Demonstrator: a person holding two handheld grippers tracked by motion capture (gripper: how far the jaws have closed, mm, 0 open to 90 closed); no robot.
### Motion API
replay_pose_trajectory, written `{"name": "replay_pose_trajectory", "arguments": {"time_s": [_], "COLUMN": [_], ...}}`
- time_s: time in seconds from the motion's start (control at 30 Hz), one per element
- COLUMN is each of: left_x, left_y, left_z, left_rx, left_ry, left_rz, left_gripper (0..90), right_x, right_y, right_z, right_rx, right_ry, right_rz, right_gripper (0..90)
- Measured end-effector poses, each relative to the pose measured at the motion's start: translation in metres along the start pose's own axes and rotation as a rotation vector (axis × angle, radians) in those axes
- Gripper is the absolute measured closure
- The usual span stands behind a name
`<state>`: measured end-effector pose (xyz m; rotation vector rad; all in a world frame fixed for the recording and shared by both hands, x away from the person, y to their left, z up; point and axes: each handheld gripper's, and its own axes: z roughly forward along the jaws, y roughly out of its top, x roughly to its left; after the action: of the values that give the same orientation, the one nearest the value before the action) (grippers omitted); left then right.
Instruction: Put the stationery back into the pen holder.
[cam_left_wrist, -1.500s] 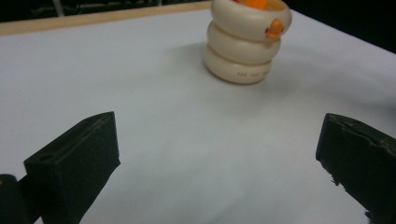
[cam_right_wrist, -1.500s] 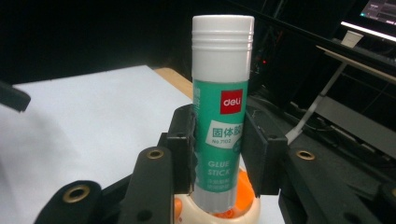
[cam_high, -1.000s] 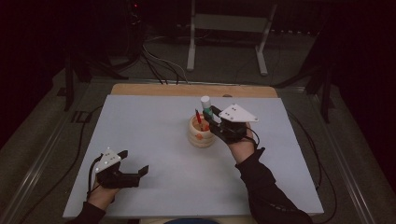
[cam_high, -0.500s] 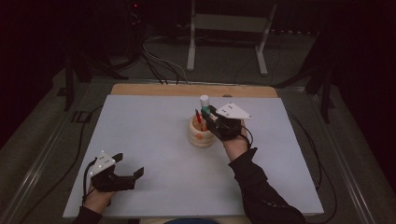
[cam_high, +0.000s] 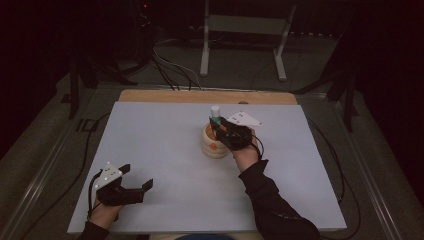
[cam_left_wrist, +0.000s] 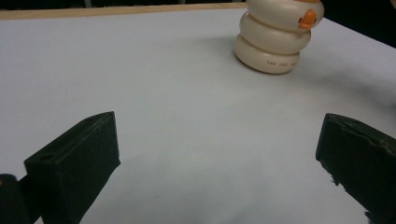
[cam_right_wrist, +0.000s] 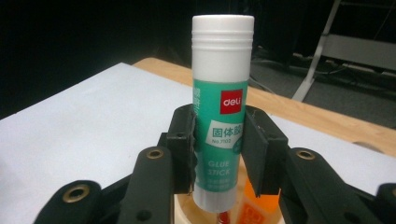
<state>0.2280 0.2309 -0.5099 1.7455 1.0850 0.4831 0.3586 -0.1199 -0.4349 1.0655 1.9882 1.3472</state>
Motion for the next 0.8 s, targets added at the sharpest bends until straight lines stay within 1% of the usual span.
{"name": "replay_pose_trajectory", "arguments": {"time_s": [0.07, 0.1, 0.17, 0.27, 0.4, 0.5, 0.57, 0.77, 0.8], "left_x": [0.000, 0.000, -0.001, -0.001, -0.002, -0.001, -0.001, -0.001, -0.001], "left_y": [0.000, 0.000, 0.000, 0.000, 0.000, 0.000, 0.000, 0.000, 0.000], "left_z": [0.000, 0.000, 0.000, 0.000, 0.000, 0.000, 0.000, -0.001, -0.001], "left_rx": [-0.003, -0.002, -0.004, -0.002, -0.005, -0.005, -0.007, -0.009, -0.009], "left_ry": [0.001, 0.002, 0.002, 0.002, 0.005, 0.004, 0.002, 0.004, 0.004], "left_rz": [0.001, 0.003, 0.004, 0.008, 0.009, 0.008, 0.008, 0.011, 0.011], "left_gripper": [0.2, 0.2, 0.2, 0.2, 0.2, 0.2, 0.2, 0.2, 0.2], "right_x": [0.001, 0.001, 0.002, 0.003, 0.003, 0.004, 0.005, 0.006, 0.006], "right_y": [-0.002, -0.003, -0.004, -0.008, -0.011, -0.014, -0.015, -0.017, -0.017], "right_z": [0.004, 0.005, 0.007, 0.014, 0.020, 0.024, 0.027, 0.034, 0.034], "right_rx": [0.011, 0.018, 0.022, 0.041, 0.062, 0.079, 0.095, 0.151, 0.151], "right_ry": [-0.007, 0.001, -0.001, -0.016, -0.021, -0.027, -0.031, -0.028, -0.028], "right_rz": [0.001, 0.006, 0.005, -0.008, -0.010, -0.023, -0.036, -0.036, -0.036], "right_gripper": [65.4, 65.4, 65.4, 65.4, 65.3, 65.3, 65.3, 65.2, 65.2]}}
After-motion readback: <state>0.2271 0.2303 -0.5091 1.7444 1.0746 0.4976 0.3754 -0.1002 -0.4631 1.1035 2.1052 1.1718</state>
